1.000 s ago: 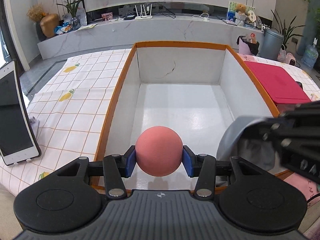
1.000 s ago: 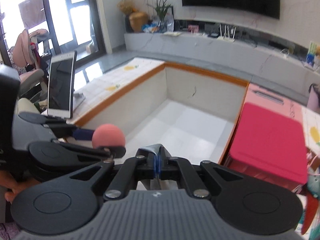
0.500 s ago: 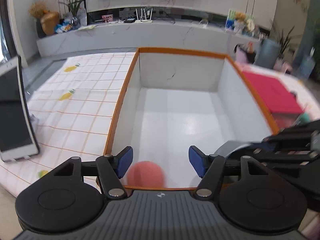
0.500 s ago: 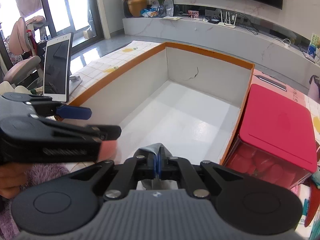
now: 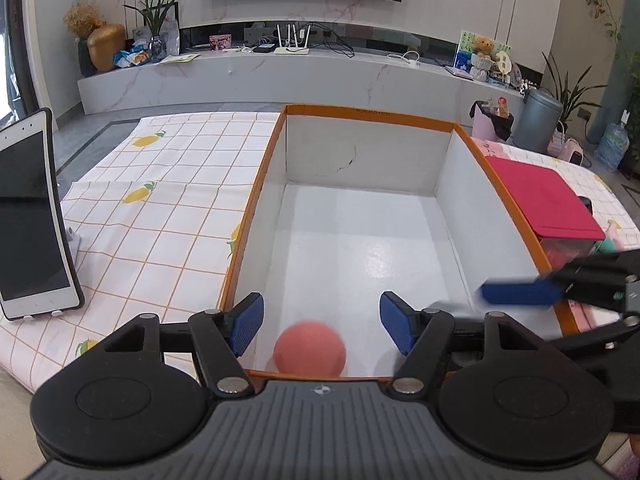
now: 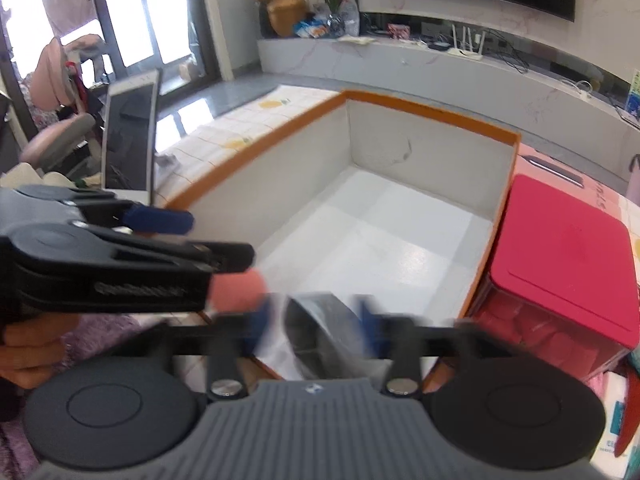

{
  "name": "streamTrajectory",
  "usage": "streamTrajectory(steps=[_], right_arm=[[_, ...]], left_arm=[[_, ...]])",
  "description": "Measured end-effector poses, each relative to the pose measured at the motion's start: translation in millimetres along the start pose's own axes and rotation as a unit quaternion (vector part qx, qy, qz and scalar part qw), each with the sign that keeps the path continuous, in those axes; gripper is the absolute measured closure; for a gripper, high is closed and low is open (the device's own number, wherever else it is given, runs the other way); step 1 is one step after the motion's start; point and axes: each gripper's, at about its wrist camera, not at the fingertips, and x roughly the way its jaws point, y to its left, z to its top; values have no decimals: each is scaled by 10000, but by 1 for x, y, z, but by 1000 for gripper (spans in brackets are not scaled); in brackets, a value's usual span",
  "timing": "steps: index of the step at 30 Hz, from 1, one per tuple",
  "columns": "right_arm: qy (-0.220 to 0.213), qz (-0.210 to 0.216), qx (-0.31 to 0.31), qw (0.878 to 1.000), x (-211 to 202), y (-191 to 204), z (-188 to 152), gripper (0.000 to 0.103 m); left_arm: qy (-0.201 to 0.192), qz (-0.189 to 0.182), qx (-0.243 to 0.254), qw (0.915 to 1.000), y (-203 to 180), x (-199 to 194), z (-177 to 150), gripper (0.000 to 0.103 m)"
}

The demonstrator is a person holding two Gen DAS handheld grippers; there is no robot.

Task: Organize soft objects
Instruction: 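Open the left gripper dropping the ball while the right gripper releases the pouch into the box, then move both grippers back toward the teal plush backpack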

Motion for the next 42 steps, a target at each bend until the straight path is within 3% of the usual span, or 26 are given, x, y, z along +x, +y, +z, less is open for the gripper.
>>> streamTrajectory(steps=[2,7,10,19,30,38,42], right_arm=[[-75,4,-120,9999,-4,3,1,39],[-149,-300,-209,9992,-8,4,3,11],[-195,-392,-235,9988,-9,4,2,2],[-181,-126,-654,9976,-12,22,-2,3],[-387,-8,-453,9982,-33,21,2,3],[-884,-39,-50,9961,-89,4,5,3],[-1103,-239,235,9933,-131,-20,6,2]], left_arm=[[3,27,28,10000,0,0,0,27],[-28,-28,-70,10000,4,-1,0,28],[-95,-31,-114,9999,6,-4,0,26],[-207,125,-95,9997,4,-8,0,20],[-372,63,-215,9991,1,-23,5,18],[-944,201,-467,9942,-5,-57,16,18],[-1182,-164,-381,9921,-26,-77,26,18]])
